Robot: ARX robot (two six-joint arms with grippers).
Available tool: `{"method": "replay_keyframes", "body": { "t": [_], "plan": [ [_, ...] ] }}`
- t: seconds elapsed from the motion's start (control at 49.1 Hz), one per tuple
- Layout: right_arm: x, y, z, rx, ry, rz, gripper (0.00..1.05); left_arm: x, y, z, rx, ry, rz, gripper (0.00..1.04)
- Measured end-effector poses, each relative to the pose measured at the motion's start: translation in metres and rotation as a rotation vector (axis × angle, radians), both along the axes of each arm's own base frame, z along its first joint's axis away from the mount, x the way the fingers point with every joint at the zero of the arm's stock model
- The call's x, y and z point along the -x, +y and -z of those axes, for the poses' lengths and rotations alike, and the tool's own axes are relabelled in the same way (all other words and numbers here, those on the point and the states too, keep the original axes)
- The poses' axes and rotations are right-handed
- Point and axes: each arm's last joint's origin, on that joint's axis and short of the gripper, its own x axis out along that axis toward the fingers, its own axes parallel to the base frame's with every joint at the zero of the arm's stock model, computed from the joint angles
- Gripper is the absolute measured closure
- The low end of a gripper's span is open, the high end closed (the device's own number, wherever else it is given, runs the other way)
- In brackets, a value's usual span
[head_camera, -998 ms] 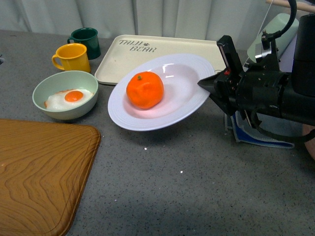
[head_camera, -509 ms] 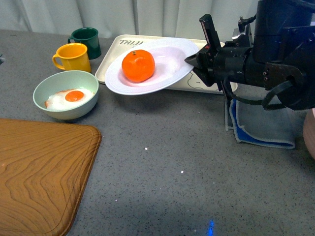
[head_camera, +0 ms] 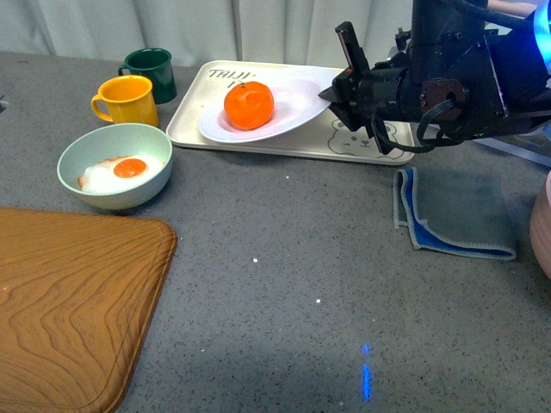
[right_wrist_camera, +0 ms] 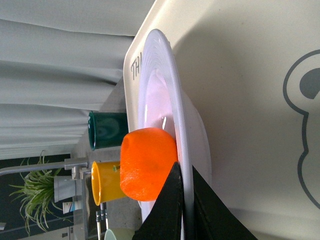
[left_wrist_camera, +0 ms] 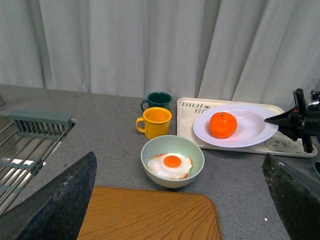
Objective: Place orange and plate with both arms
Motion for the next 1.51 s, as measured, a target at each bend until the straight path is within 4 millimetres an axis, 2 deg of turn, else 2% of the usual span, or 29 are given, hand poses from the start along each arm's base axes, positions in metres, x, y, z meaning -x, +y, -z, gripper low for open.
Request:
{"method": "replay_keyframes", "body": {
  "t": [0.265,0.407,0.468,0.57,0.672,0.835,1.039,1.181,1.222,1.242,1.303,1.344,1.446,1.507],
  "plan": [
    [-0.008,0.006,0.002,0.038,0.025,-0.002,1.02,0.0,0.0,0.0,0.0,0.0,0.0,0.07],
    [-0.001,0.003,0.013,0.084,0.046,0.008,0.72,0.0,0.0,0.0,0.0,0.0,0.0,0.07],
    [0.001,0.001,0.016,0.108,0.05,0.017,0.65,0.0,0.0,0.0,0.0,0.0,0.0,0.07],
    [0.007,-0.005,0.016,0.172,0.048,0.042,0.46,0.0,0.0,0.0,0.0,0.0,0.0,0.07],
    [0.011,-0.01,-0.001,0.251,-0.004,0.056,0.28,0.0,0.0,0.0,0.0,0.0,0.0,0.07],
    [0.019,-0.017,-0.037,0.378,-0.116,0.068,0.07,0.0,0.0,0.0,0.0,0.0,0.0,0.07],
    [0.04,-0.025,-0.07,0.682,-0.247,0.109,0.1,0.0,0.0,0.0,0.0,0.0,0.0,0.07],
    [0.049,-0.029,-0.076,0.801,-0.3,0.105,0.1,0.0,0.0,0.0,0.0,0.0,0.0,0.07],
    [0.052,-0.031,-0.073,0.85,-0.353,0.144,0.15,0.0,0.0,0.0,0.0,0.0,0.0,0.07],
    [0.054,-0.033,-0.075,0.897,-0.432,0.203,0.18,0.0,0.0,0.0,0.0,0.0,0.0,0.07],
    [0.079,-0.046,-0.071,1.002,-0.601,0.288,0.32,0.0,0.0,0.0,0.0,0.0,0.0,0.07],
    [0.091,-0.052,-0.071,1.032,-0.643,0.301,0.38,0.0,0.0,0.0,0.0,0.0,0.0,0.07],
    [0.139,-0.076,-0.093,1.076,-0.744,0.354,0.61,0.0,0.0,0.0,0.0,0.0,0.0,0.07],
    [0.157,-0.085,-0.101,1.085,-0.76,0.365,0.72,0.0,0.0,0.0,0.0,0.001,0.0,0.07]
  ]
}}
